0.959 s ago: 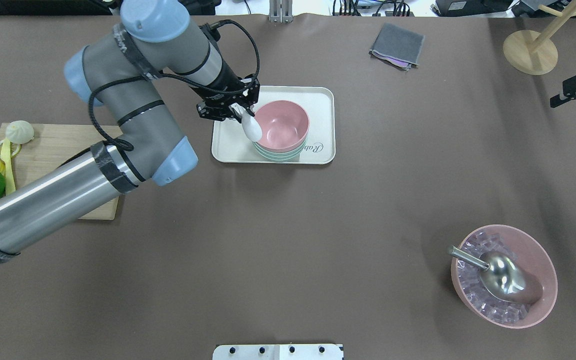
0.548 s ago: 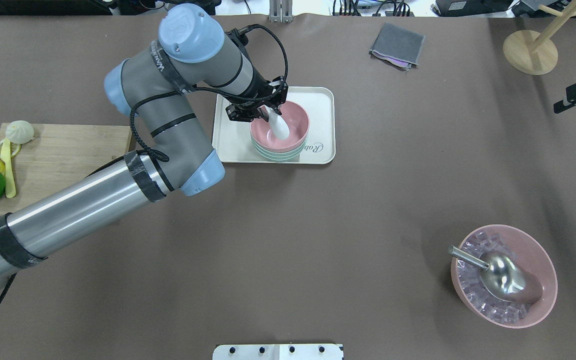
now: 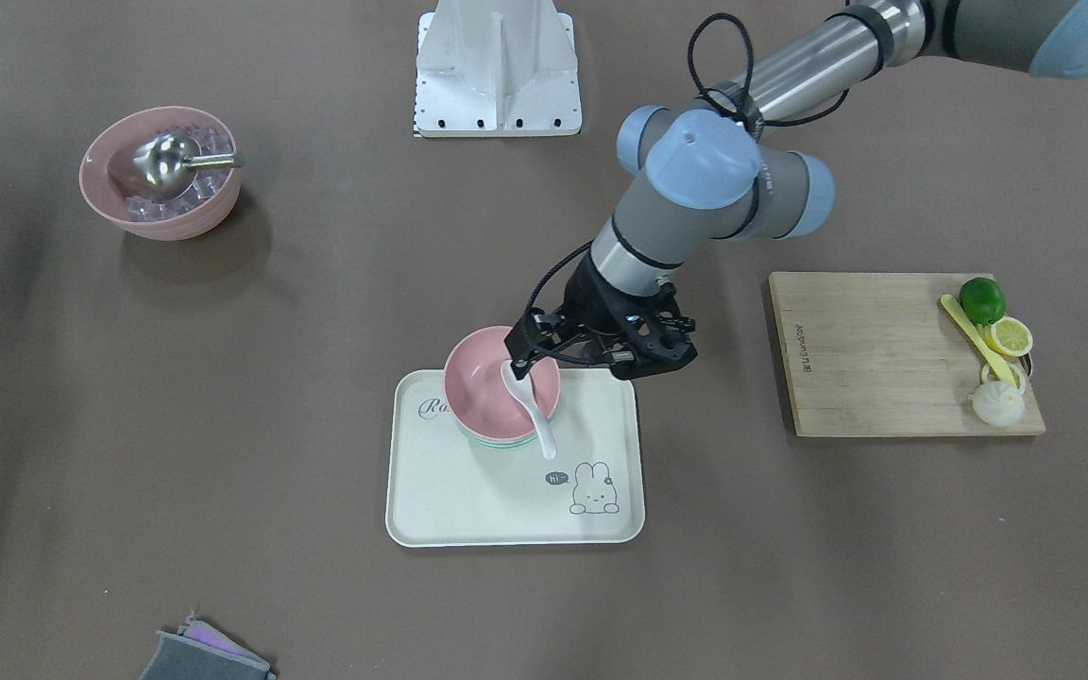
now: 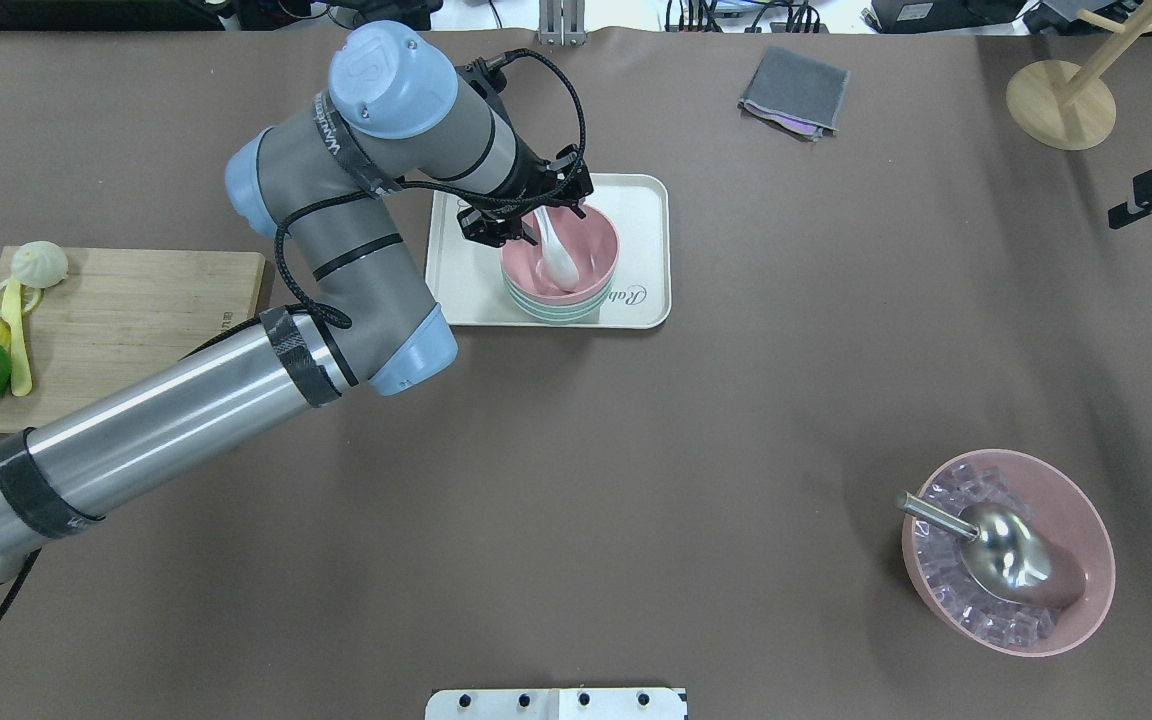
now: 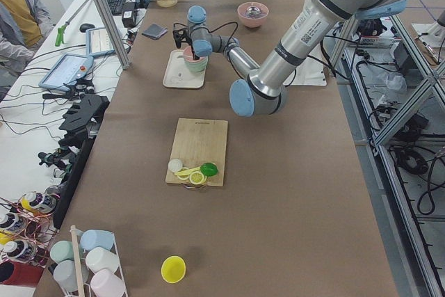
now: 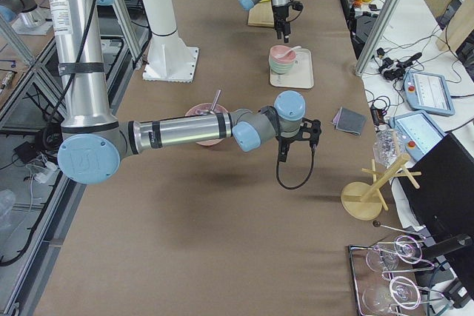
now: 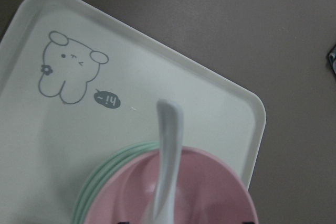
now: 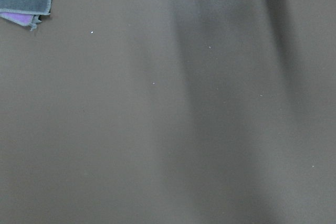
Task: Stack pink bowl on green and place spoon
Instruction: 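Open the left gripper and withdraw it from the pink bowl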
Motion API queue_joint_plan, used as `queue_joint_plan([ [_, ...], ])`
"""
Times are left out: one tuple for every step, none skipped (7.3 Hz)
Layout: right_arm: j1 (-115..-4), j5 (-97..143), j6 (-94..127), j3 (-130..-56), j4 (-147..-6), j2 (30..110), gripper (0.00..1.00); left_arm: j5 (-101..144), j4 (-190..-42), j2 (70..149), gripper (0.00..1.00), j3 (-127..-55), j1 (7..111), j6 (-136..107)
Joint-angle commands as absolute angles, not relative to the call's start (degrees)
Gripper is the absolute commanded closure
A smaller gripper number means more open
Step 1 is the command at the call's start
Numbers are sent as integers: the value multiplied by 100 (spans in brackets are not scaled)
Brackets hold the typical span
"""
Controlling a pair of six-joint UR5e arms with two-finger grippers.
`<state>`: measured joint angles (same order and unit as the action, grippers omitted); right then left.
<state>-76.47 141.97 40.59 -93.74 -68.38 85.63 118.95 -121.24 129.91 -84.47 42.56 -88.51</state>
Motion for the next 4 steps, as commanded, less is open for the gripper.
queue_joint_plan([
  [-7708, 14168, 3869, -9378, -6838, 8657, 0, 12828, -12111, 11538, 2, -9567, 4927, -7766],
  [-7769, 14168, 3563, -9369, -6838, 8744, 0, 13015, -12111, 10705, 2, -10059, 5192, -7091],
  [-7926, 14168, 3194, -9369, -6847, 8850, 0, 12964, -12181, 9626, 2, -10516, 5220, -6240],
  [-8015, 14133, 2834, -9317, -6847, 8929, 0, 12981, -12390, 8676, 2, -10808, 5456, -5153],
])
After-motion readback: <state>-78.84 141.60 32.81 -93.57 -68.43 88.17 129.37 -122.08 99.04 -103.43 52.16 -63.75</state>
